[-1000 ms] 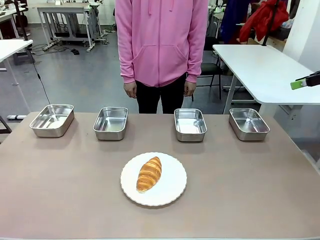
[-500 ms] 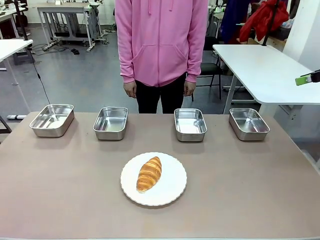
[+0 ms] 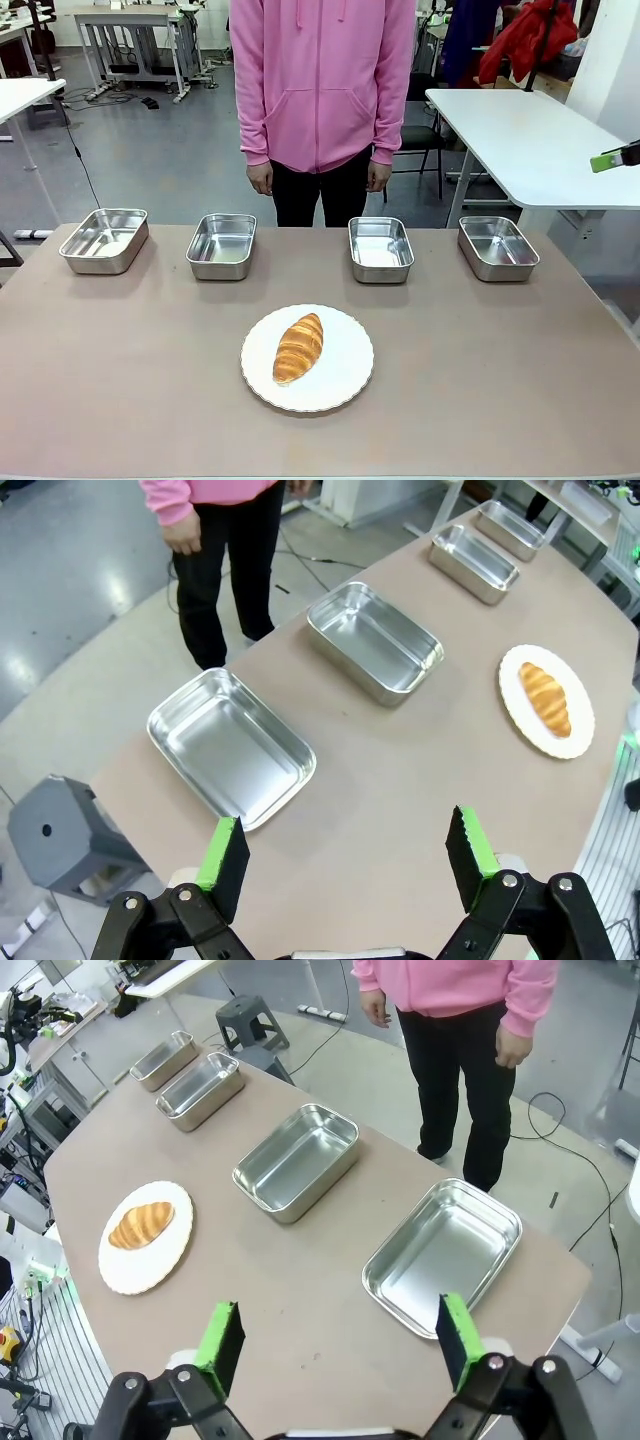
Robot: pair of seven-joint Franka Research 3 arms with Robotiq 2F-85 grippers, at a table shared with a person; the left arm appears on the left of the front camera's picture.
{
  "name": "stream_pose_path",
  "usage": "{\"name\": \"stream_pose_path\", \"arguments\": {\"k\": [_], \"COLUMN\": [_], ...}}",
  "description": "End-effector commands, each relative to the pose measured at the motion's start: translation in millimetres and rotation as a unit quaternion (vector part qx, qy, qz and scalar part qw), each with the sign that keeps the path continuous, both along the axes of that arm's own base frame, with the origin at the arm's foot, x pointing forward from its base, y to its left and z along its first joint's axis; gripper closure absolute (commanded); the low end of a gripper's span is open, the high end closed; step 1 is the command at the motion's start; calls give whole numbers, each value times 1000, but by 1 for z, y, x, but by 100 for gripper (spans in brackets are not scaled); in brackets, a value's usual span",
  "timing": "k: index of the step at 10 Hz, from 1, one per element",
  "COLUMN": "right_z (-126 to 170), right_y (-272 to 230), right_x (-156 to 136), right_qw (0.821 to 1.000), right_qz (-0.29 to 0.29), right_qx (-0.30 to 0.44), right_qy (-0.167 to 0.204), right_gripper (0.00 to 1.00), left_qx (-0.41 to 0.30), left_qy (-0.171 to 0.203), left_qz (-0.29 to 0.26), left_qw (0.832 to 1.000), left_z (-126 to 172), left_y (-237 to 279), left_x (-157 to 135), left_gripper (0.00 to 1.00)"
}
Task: Place the bread in the container.
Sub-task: Place the Butter Roll into the Airtight Container indicated by the human.
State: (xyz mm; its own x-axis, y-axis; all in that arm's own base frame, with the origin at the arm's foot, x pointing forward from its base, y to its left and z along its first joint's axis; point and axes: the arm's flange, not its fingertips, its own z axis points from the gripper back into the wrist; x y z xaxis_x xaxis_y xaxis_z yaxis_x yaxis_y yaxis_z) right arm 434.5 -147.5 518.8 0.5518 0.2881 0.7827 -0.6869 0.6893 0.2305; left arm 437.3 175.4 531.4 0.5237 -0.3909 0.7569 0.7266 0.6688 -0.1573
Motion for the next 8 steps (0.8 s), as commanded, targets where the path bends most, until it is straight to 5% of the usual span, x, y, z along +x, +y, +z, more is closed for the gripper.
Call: {"name": "stream_pose_path", "arguments": {"k": [1, 8], "right_z": [0, 0], "right_y": [0, 0], "right_x": [1, 1], "right_qw": [1000, 1000], "right_qz": [1, 1], "right_qx": [7, 7], "right_qy": [-5, -5], "right_gripper": [0, 0], "left_qx": [-2, -2], "left_qy": [-2, -2], "left_qz": [-2, -2], "left_qw": [1000, 1000], "left_z": [1, 1], "left_y": [0, 0], "left_x": [1, 1], "left_gripper": [0, 0]}}
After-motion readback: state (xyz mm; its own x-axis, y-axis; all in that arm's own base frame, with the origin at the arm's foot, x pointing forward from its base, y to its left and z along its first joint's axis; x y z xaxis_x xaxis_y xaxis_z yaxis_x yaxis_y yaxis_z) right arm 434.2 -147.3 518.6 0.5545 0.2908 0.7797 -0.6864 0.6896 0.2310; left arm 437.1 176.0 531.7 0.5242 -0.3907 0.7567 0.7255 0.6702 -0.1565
